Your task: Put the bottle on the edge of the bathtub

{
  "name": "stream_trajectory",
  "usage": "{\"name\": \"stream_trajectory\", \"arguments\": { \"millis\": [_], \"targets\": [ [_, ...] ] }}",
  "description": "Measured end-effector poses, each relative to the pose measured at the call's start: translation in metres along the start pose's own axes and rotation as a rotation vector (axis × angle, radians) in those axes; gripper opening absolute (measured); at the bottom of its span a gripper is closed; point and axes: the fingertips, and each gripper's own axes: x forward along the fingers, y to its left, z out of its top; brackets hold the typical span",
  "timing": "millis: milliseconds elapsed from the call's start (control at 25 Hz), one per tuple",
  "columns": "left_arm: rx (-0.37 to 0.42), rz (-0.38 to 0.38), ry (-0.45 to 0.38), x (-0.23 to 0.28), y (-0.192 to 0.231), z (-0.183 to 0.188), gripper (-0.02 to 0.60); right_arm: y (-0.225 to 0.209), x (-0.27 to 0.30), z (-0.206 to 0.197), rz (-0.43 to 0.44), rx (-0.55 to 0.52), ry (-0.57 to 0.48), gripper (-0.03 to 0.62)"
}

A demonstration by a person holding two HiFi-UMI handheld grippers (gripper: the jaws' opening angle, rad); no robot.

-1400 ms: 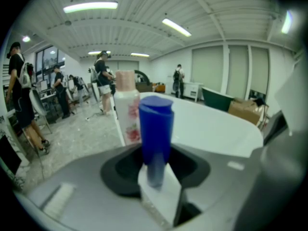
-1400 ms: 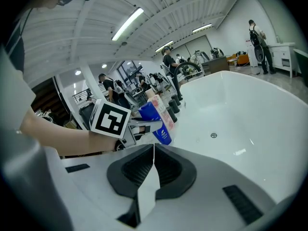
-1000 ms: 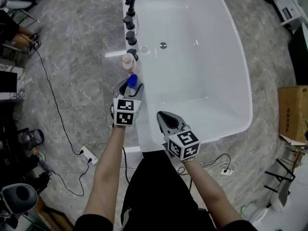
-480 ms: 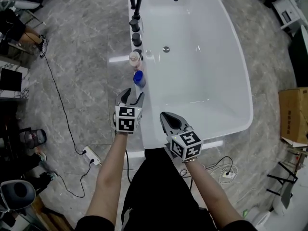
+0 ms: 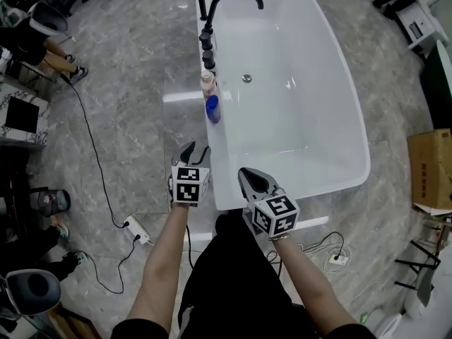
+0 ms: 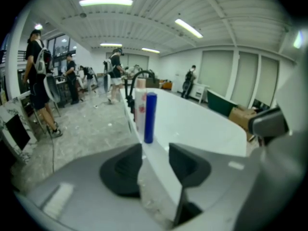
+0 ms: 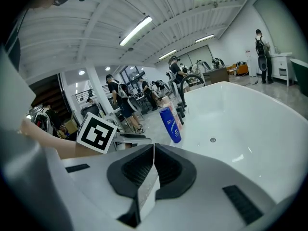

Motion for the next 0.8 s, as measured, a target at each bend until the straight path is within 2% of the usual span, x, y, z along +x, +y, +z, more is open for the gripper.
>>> {"name": "stream_trajectory", "arguments": {
  "millis": [440,800],
  "targets": [
    [-0.018,0.019,-0.060,-0.067,-0.011,-0.015,0.120,0.028,-0.035,-0.015,-0.018,-0.029,-0.039,0.005],
    [-0.030,0.026,-0.074,-0.108,-0.018,-0.028,0.094,0.040,-0.053,-0.018,-0.032,-0.048,-0.060,0.005]
  ]
}}
